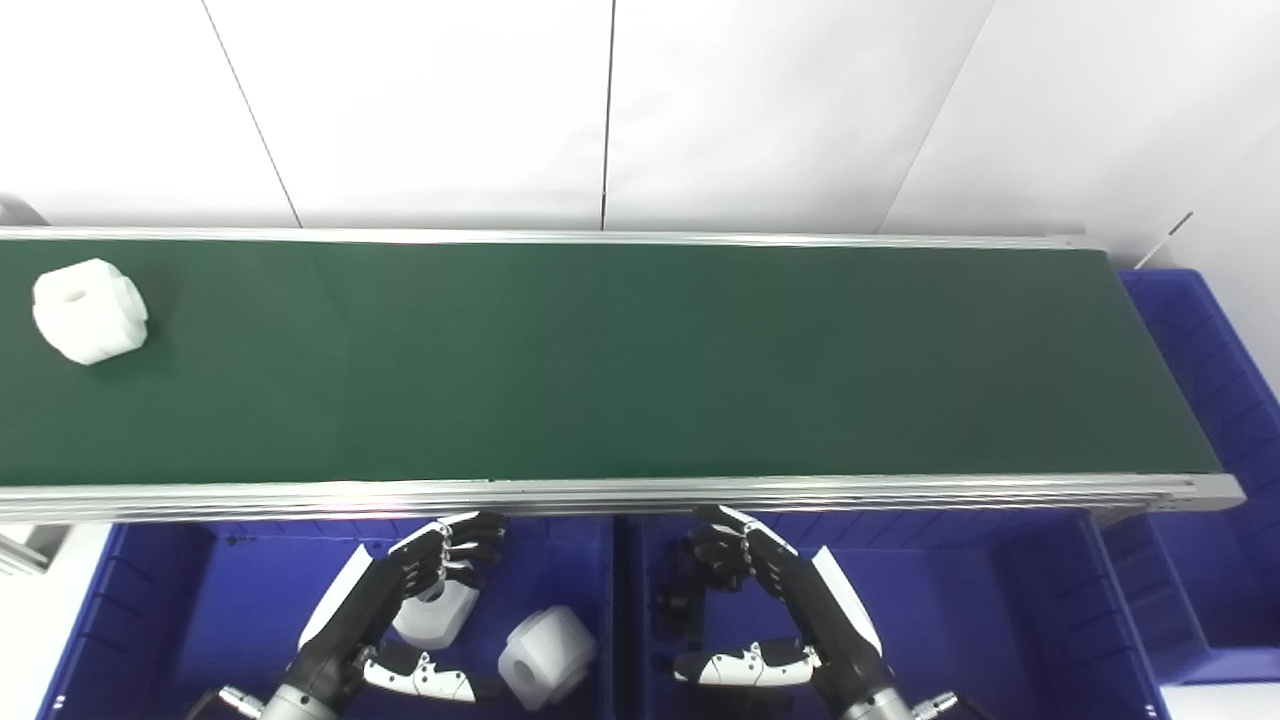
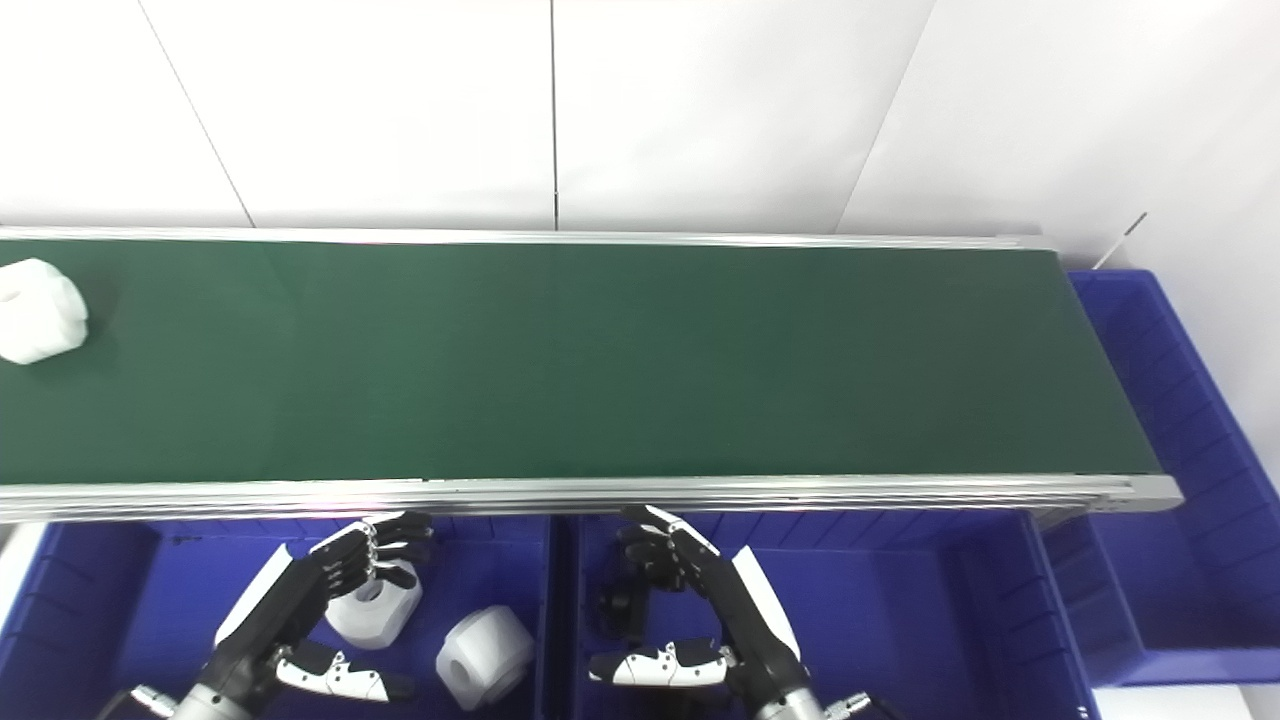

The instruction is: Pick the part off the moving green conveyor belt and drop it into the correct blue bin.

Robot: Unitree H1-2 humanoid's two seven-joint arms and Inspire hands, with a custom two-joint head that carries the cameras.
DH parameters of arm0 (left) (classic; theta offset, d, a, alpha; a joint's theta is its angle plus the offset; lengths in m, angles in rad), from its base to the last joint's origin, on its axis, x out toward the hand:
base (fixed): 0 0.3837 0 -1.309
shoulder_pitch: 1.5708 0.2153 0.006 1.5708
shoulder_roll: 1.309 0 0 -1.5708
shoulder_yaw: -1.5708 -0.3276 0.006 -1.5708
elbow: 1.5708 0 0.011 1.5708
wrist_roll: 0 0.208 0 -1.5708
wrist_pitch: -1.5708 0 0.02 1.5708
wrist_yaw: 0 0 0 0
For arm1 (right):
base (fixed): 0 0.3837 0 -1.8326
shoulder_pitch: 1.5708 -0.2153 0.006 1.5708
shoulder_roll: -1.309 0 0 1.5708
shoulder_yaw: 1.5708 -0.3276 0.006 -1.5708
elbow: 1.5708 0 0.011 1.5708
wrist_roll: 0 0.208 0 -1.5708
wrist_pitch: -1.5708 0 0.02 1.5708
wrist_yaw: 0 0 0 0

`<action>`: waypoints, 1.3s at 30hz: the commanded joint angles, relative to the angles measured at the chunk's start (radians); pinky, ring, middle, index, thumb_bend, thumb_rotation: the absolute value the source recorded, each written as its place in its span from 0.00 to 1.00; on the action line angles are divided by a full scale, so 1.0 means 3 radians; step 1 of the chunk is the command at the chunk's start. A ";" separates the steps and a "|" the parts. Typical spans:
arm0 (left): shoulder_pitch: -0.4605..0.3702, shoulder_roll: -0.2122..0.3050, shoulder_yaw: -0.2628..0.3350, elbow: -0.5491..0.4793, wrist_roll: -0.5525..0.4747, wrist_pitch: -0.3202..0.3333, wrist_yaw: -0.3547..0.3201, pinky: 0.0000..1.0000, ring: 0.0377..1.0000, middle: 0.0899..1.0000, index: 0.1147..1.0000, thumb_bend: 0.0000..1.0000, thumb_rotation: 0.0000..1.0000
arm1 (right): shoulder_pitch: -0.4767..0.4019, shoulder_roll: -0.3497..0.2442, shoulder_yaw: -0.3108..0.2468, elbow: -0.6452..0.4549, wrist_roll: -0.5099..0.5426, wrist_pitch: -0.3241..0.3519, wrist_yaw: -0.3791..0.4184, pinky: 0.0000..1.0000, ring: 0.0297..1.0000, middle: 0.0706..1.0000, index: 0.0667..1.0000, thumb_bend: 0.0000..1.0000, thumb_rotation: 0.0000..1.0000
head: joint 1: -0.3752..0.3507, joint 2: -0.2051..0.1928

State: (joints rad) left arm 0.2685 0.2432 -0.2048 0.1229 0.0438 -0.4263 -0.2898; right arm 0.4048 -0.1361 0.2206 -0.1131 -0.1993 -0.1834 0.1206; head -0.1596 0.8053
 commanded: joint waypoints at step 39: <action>-0.0043 -0.0036 0.0011 -0.0046 0.0004 -0.0131 0.0016 0.64 0.72 0.77 0.76 0.89 0.16 | -0.0012 -0.0002 -0.0044 -0.0092 0.0049 -0.0075 -0.0011 0.75 0.77 0.77 0.83 0.88 0.21 | 0.0054 -0.0019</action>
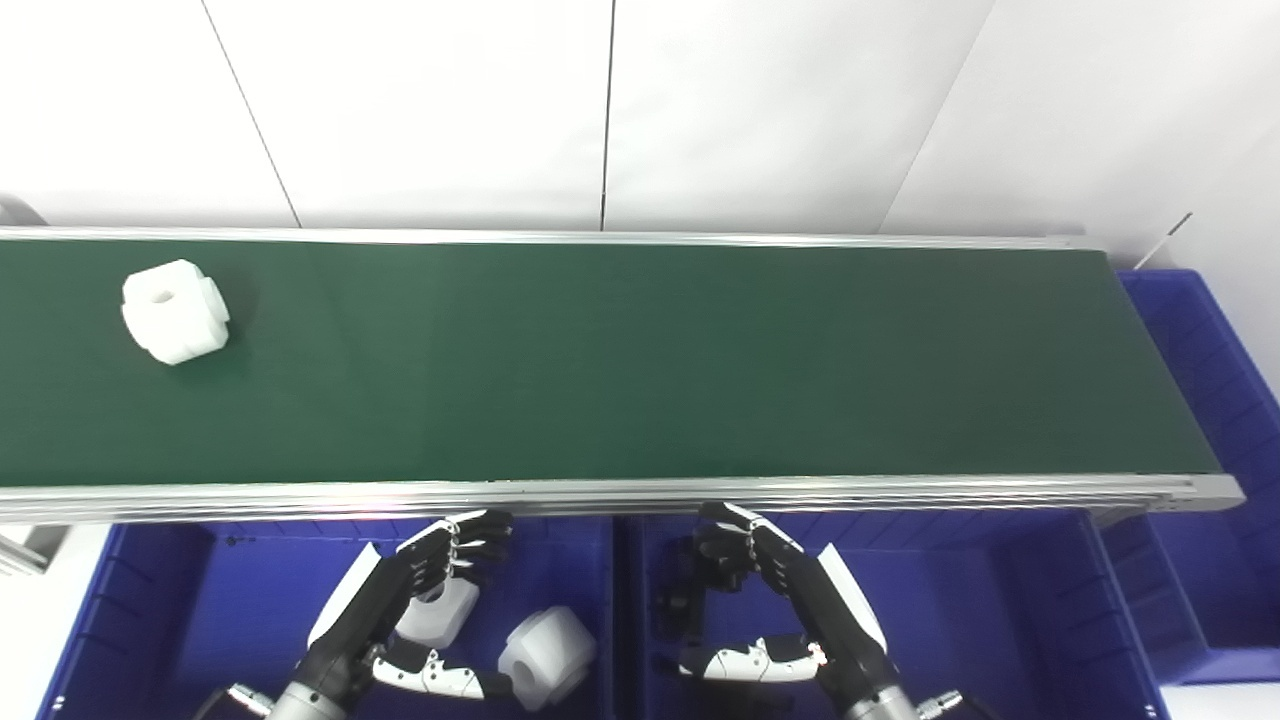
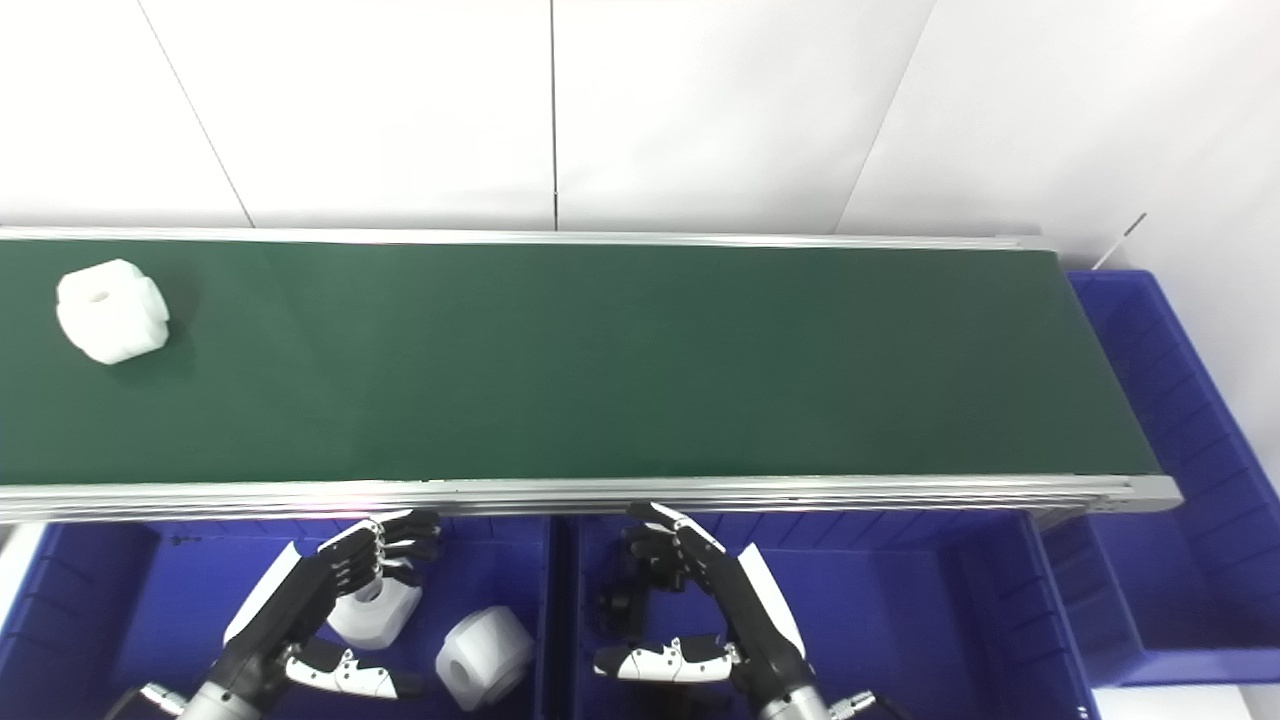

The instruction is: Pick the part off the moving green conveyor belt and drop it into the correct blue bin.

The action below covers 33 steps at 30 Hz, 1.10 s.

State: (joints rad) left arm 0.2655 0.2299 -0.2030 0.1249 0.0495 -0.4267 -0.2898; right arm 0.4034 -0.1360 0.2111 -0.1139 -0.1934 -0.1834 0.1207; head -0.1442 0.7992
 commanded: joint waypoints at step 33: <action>-0.0030 0.0036 0.0006 -0.0060 -0.0031 -0.0109 -0.0010 0.63 0.73 0.78 0.77 0.89 0.16 | -0.0012 0.0002 -0.0002 -0.0086 0.0006 -0.0066 -0.0018 0.75 0.76 0.77 0.83 0.88 0.21 | 0.0011 -0.0023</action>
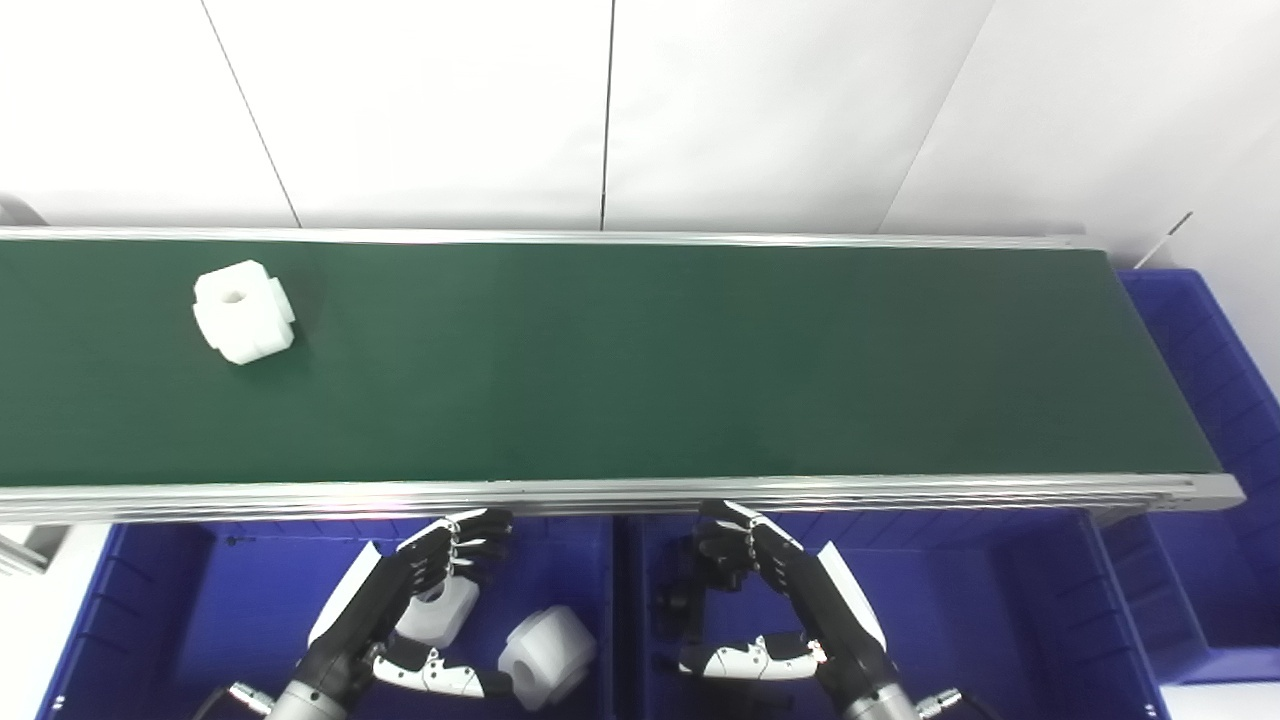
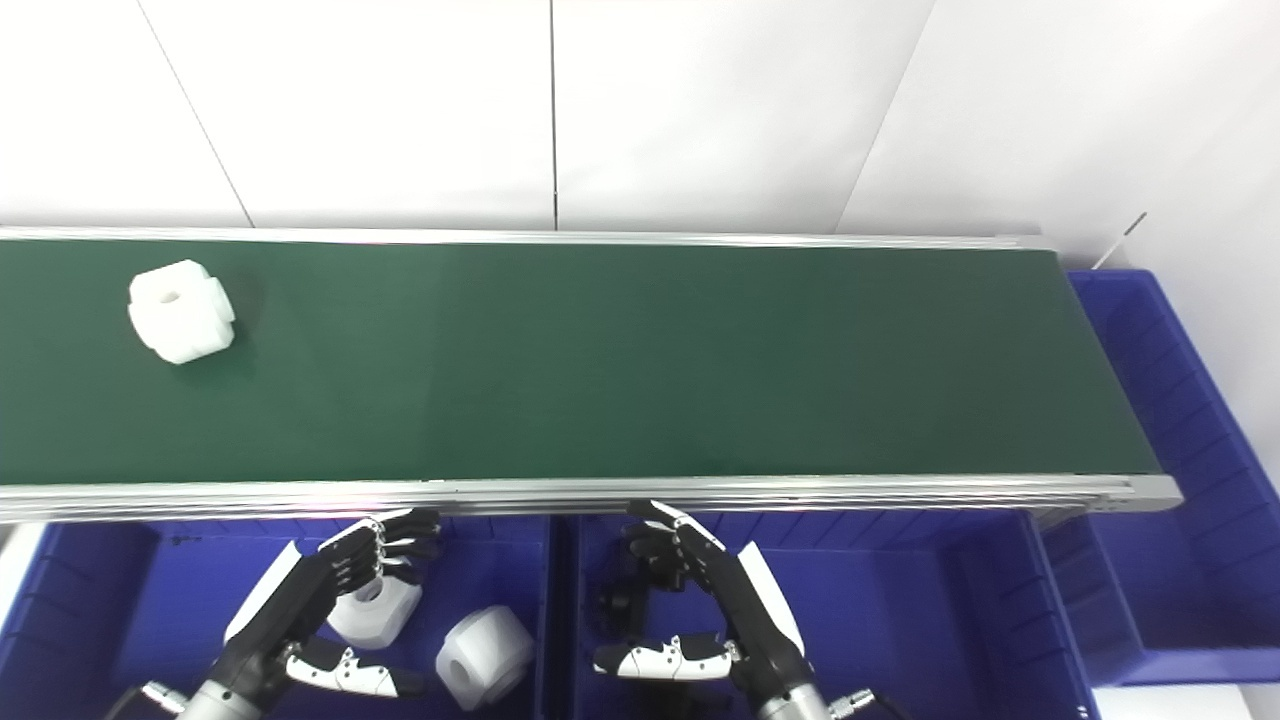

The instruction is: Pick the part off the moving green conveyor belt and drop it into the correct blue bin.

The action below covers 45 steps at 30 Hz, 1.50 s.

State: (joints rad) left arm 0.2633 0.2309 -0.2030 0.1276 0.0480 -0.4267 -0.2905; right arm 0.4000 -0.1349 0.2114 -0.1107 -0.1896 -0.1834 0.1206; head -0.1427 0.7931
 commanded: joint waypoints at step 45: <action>-0.0988 0.0241 0.0573 -0.1678 0.0048 0.1365 0.0024 0.79 0.87 0.91 0.87 0.77 0.24 | -0.0118 -0.0030 -0.0009 0.0232 0.0017 -0.0386 -0.0042 0.75 0.74 0.75 0.83 0.87 0.22 | 0.0551 -0.0268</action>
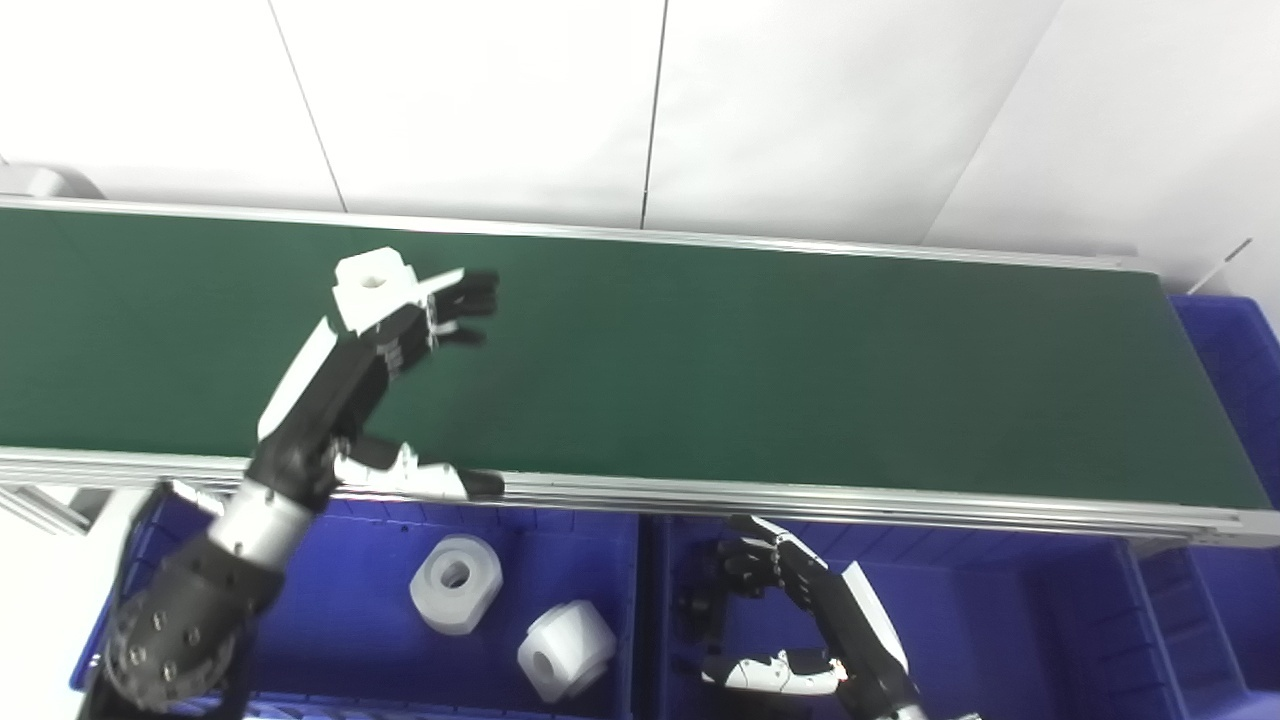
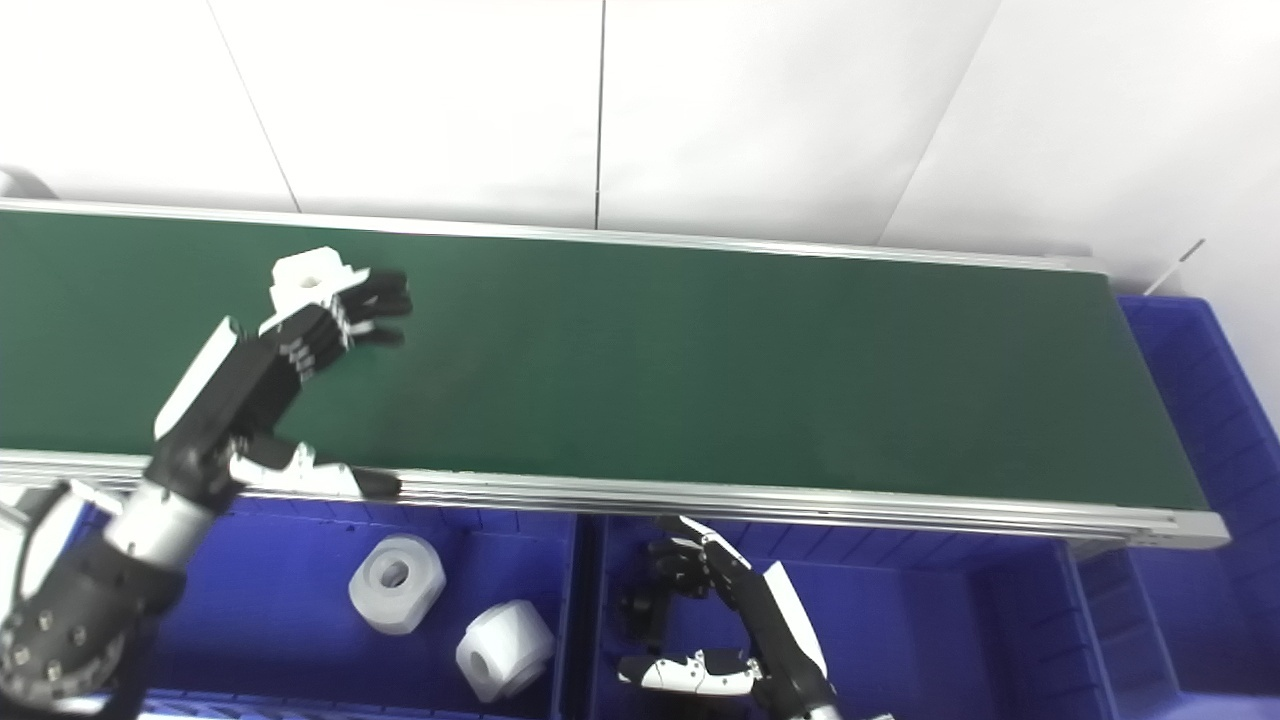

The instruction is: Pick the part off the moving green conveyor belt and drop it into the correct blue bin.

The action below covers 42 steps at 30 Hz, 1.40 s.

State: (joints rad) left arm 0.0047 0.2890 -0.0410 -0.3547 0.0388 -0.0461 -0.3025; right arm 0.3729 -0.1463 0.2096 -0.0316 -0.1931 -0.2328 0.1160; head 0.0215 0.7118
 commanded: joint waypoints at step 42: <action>-0.1559 0.0131 -0.0910 0.2085 0.2360 0.0631 0.0891 0.93 0.99 1.00 0.93 0.87 0.22 | -0.0102 -0.0041 -0.0003 0.0198 0.0106 -0.0416 0.0003 0.75 0.75 0.75 0.82 0.88 0.24 | 0.0231 -0.0100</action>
State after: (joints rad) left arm -0.4057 0.3286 -0.3141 0.2857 0.7259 0.1640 -0.0800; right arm 0.3447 -0.1581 0.2098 0.0394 -0.1706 -0.2920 0.1203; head 0.0905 0.6826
